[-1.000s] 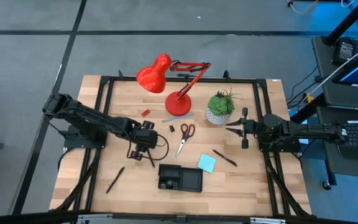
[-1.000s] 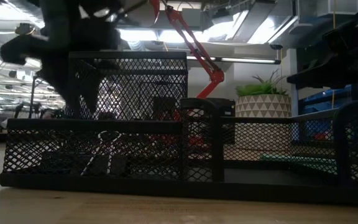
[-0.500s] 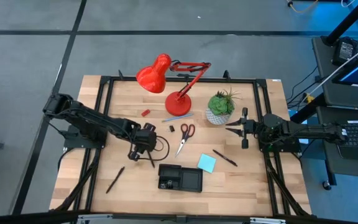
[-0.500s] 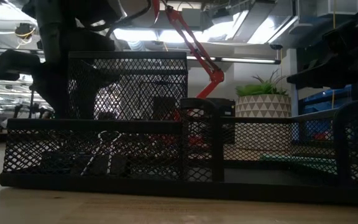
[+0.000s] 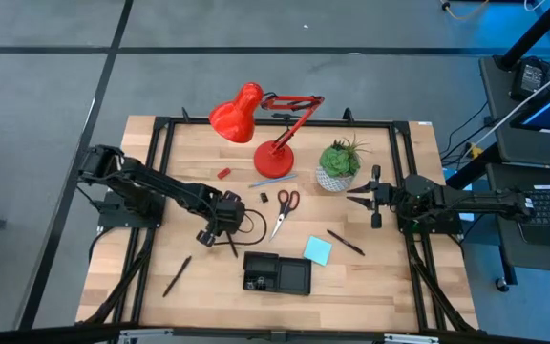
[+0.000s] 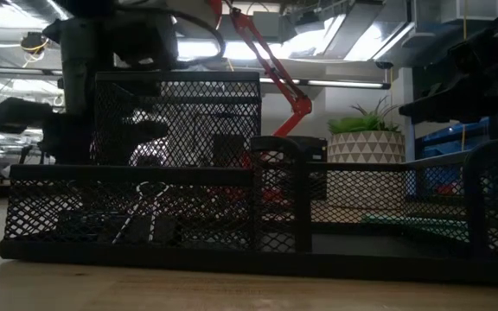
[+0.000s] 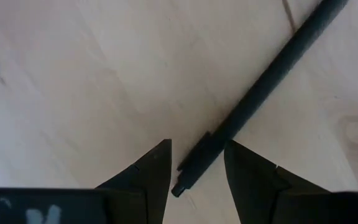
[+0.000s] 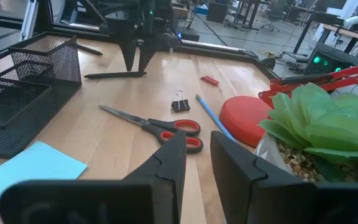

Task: Pick and place office supplies into organizer
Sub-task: Put the top left black pen into the black desk organizer

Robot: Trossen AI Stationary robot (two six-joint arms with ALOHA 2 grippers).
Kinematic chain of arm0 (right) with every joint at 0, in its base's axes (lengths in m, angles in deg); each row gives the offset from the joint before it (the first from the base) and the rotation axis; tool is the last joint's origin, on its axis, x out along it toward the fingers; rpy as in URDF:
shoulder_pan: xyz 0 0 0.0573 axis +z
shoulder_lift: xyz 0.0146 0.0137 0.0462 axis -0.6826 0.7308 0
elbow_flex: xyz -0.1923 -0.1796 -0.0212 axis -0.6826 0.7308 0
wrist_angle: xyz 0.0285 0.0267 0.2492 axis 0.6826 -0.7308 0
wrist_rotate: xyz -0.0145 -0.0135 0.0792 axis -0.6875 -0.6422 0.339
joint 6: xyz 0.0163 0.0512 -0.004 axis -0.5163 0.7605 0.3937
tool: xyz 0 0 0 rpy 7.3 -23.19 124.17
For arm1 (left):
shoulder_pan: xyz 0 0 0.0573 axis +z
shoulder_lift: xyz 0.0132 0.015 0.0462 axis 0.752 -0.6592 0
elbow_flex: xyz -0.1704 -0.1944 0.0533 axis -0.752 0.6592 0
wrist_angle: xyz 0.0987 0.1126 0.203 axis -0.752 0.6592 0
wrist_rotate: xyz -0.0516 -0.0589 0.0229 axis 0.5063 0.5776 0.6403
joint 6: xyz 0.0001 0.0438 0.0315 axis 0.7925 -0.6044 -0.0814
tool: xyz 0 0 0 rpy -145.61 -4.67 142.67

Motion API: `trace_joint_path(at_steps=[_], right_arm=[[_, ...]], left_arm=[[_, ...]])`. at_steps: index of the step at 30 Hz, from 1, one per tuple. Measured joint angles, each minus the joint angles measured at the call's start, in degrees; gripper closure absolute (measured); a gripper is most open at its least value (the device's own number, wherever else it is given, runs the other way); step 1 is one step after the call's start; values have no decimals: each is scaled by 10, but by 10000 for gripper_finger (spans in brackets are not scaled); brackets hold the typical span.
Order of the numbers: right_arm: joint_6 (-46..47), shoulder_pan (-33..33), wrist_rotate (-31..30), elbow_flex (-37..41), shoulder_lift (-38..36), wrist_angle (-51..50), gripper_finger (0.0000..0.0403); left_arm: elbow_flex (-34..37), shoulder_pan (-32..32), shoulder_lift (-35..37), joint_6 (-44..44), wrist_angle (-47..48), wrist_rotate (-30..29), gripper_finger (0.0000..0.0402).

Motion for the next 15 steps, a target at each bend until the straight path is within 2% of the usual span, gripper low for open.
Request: trace_joint_path(at_steps=[15], right_arm=[[-2,0,0,0,0,0,324]], left_arm=[[-2,16,-34,8,10,29,259]])
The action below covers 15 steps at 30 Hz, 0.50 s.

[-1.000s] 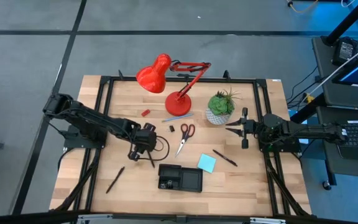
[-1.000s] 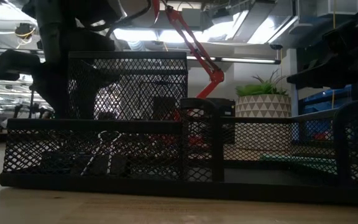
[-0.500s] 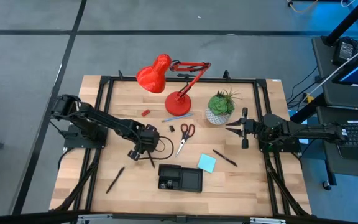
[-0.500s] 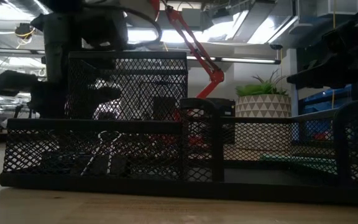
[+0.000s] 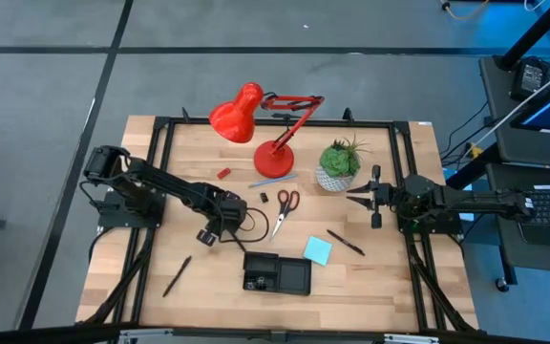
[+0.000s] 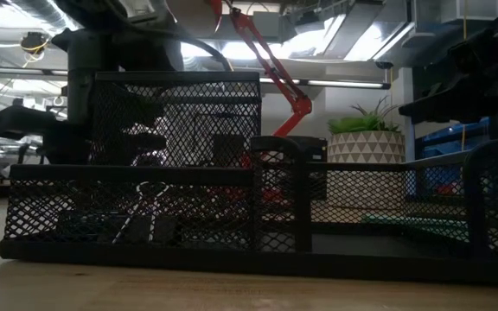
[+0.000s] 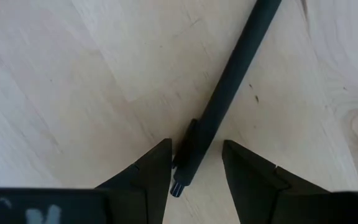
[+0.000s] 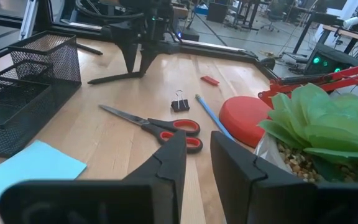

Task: Pick and place office supplies into organizer
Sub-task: Put the top left black pen into the black desk organizer

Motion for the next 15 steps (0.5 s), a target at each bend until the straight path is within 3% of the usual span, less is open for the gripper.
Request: trace_joint_path(at_steps=[15], right_arm=[[-13,0,0,0,0,0,324]], left_arm=[[2,-22,-1,49,0,-11,259]])
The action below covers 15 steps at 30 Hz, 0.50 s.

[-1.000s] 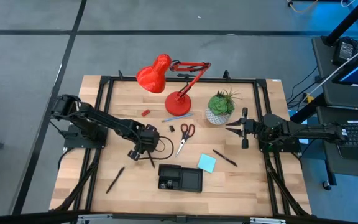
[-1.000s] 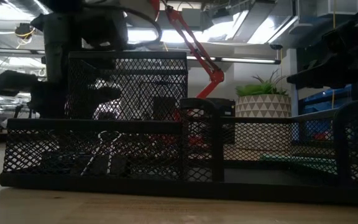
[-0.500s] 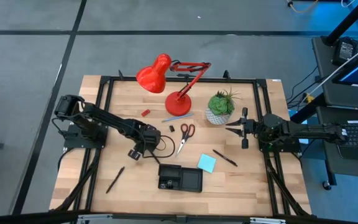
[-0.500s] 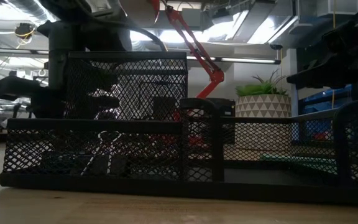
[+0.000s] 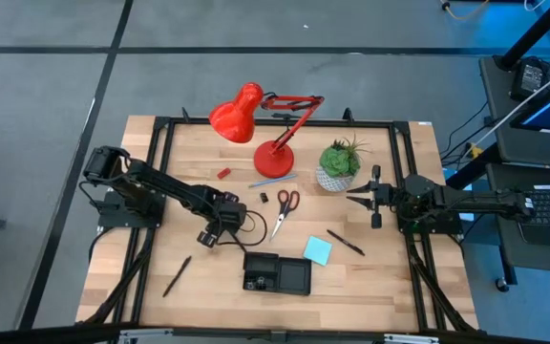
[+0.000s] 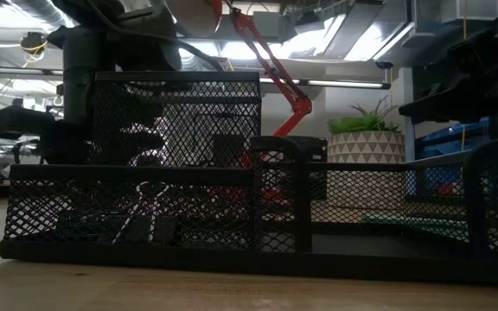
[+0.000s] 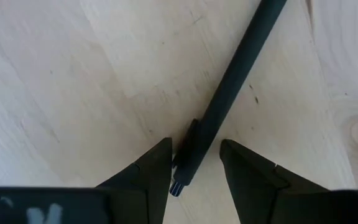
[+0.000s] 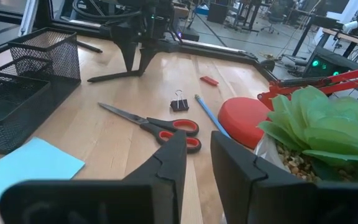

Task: Pick and place office supplies into organizer
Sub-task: Put the top left black pen into the black desk organizer

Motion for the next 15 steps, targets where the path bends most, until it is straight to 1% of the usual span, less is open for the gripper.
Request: trace_joint_path(at_steps=[3,8,12,15], right_arm=[[0,0,0,0,0,0,324],[0,0,0,0,0,0,324],[0,0,0,0,0,0,324],[0,0,0,0,0,0,324]], left_arm=[[0,0,0,13,0,1,268],[0,-1,0,21,1,4,295],[0,-2,0,49,1,-10,313],[1,-2,0,51,1,-11,319]])
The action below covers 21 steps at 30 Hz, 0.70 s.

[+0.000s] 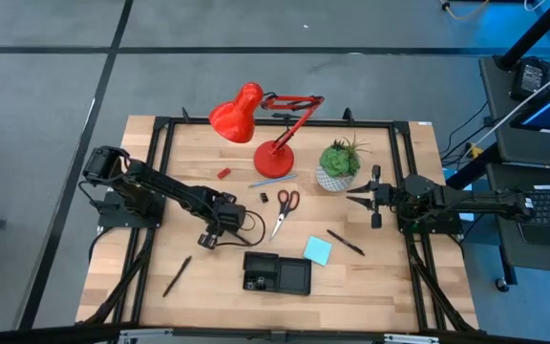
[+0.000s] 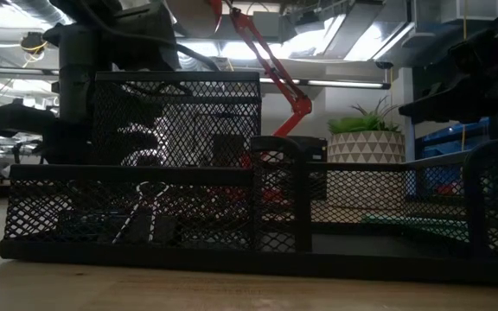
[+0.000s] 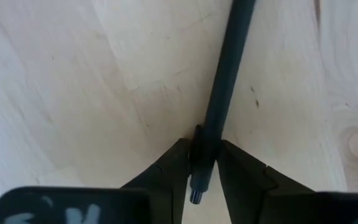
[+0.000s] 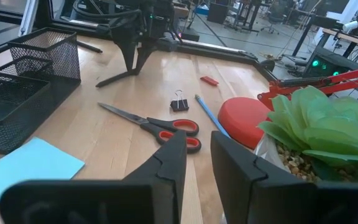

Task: Pick and place office supplies into organizer
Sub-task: Put the top left black pen into the black desk organizer

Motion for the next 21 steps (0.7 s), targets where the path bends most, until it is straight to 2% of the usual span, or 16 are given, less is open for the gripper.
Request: trace_joint_path(at_steps=[7,21], right_arm=[[-2,0,0,0,0,0,324],[-4,0,0,0,0,0,324]], left_arm=[[0,0,0,8,0,-4,321],[0,0,0,11,-8,-10,357]])
